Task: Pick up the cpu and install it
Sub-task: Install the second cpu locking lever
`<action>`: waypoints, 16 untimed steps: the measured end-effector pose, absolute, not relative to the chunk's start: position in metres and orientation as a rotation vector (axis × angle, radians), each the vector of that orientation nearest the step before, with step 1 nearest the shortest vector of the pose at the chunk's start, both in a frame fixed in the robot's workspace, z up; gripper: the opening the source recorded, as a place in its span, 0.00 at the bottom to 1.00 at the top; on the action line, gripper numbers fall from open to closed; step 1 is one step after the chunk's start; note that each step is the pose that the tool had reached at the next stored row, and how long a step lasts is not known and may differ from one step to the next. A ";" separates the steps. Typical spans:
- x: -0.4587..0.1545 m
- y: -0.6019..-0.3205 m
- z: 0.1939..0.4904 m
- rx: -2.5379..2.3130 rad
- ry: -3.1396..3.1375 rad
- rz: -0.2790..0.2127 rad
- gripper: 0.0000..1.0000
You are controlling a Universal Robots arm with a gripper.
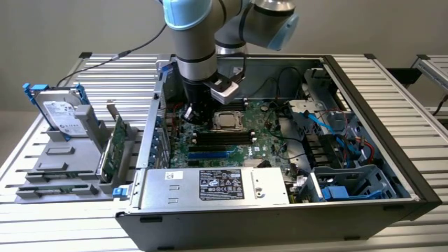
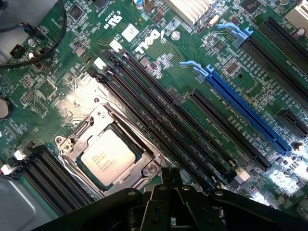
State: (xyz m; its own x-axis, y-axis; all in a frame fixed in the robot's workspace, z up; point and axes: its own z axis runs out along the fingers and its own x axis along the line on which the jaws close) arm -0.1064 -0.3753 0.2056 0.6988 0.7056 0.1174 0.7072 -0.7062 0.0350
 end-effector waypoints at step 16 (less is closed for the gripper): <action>-0.106 -0.370 0.237 -2.879 -1.207 -0.191 0.11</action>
State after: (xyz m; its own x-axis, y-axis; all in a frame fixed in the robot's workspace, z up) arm -0.1060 -0.3701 0.2368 0.6948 0.7095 0.1174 0.7112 -0.7022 0.0345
